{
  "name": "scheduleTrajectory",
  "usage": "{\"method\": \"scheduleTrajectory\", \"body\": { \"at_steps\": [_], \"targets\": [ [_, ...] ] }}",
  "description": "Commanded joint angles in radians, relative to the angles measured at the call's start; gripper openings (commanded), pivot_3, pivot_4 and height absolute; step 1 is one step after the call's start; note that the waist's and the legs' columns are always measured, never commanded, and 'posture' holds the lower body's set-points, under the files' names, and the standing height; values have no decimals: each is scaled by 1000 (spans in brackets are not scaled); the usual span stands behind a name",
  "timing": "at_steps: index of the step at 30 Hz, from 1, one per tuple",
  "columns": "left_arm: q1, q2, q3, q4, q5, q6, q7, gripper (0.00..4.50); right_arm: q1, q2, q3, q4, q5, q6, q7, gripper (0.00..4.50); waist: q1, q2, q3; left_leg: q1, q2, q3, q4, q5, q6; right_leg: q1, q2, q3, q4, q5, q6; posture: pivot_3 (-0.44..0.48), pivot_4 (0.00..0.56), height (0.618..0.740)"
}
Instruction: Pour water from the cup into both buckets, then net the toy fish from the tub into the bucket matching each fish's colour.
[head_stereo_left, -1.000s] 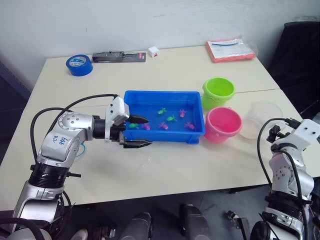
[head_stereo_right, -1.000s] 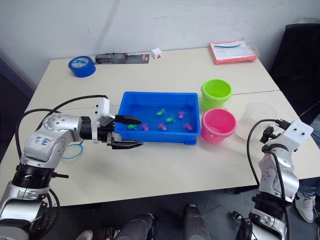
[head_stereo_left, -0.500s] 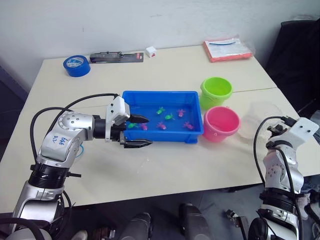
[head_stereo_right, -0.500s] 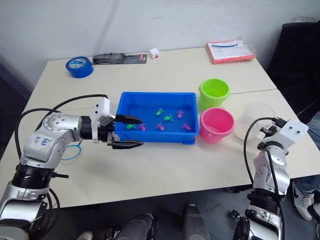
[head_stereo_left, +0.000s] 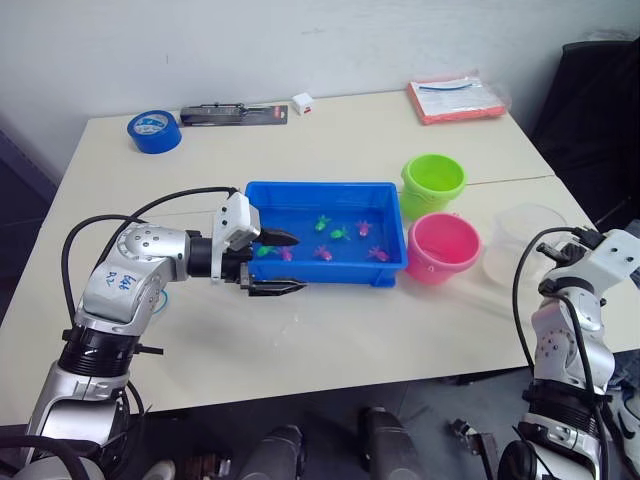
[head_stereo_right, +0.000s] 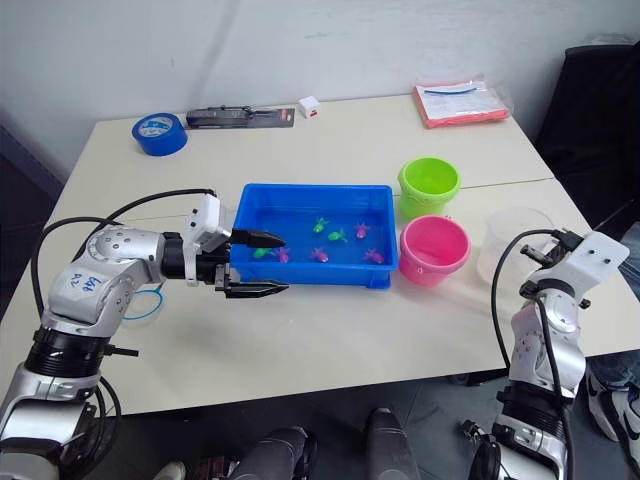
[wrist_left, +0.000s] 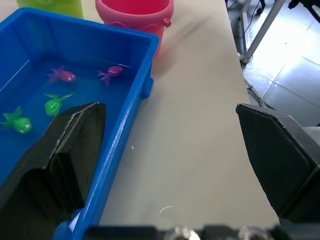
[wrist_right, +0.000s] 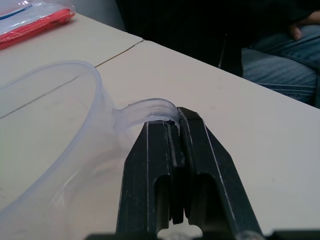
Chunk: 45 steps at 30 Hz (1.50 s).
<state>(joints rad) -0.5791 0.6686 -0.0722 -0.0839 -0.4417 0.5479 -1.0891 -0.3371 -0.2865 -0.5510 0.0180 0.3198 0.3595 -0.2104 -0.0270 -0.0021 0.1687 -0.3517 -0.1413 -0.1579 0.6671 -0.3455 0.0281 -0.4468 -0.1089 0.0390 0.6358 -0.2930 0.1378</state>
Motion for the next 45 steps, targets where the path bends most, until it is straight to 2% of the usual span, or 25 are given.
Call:
{"method": "scheduleTrajectory", "body": {
  "at_steps": [1, 6, 10, 21, 29, 45],
  "targets": [
    [-29, -7, 47, 22, -28, -23, -11, 4500, -5, -50, -18, -114, 25, 29, 22, 663, 0, 1, 0, 0, 0, 0, 0, 0, 0, 0, 0, 0, 0, 0, 0, 0, 150, 740],
    [-51, -23, 53, 53, -32, -44, -28, 4500, 4, -136, -5, -180, 40, 95, 104, 663, 0, 1, 0, 0, 0, 0, 0, 0, 0, -1, 0, 0, 0, 0, 0, 0, 150, 740],
    [-48, -30, 62, 66, -44, -65, -44, 4500, 0, -258, 26, -239, 35, 172, 201, 663, 0, 1, 0, -1, 0, 1, 0, 0, 0, -1, 0, 1, 0, 0, 0, 0, 150, 740],
    [12, -48, 93, 18, -73, -85, -33, 4500, 7, -478, 190, -274, -103, 159, 385, 663, 2, 1, 0, -1, 0, 1, 0, 0, 0, -1, 0, 1, 0, 0, 0, 0, 150, 740],
    [44, -48, 114, -21, -88, -82, -15, 4500, -22, -535, 283, -266, -228, 94, 442, 663, 4, 1, 0, -1, 0, 1, 1, 0, 0, -1, 0, 1, 0, 0, 0, 0, 150, 740],
    [227, -35, 189, -149, -118, -40, 87, 4500, -68, -584, 391, -257, -420, -10, 528, 663, 10, 1, 0, -1, 0, 1, 1, 0, 0, -1, 0, 1, -2, 0, 0, 0, 150, 740]
  ]
}}
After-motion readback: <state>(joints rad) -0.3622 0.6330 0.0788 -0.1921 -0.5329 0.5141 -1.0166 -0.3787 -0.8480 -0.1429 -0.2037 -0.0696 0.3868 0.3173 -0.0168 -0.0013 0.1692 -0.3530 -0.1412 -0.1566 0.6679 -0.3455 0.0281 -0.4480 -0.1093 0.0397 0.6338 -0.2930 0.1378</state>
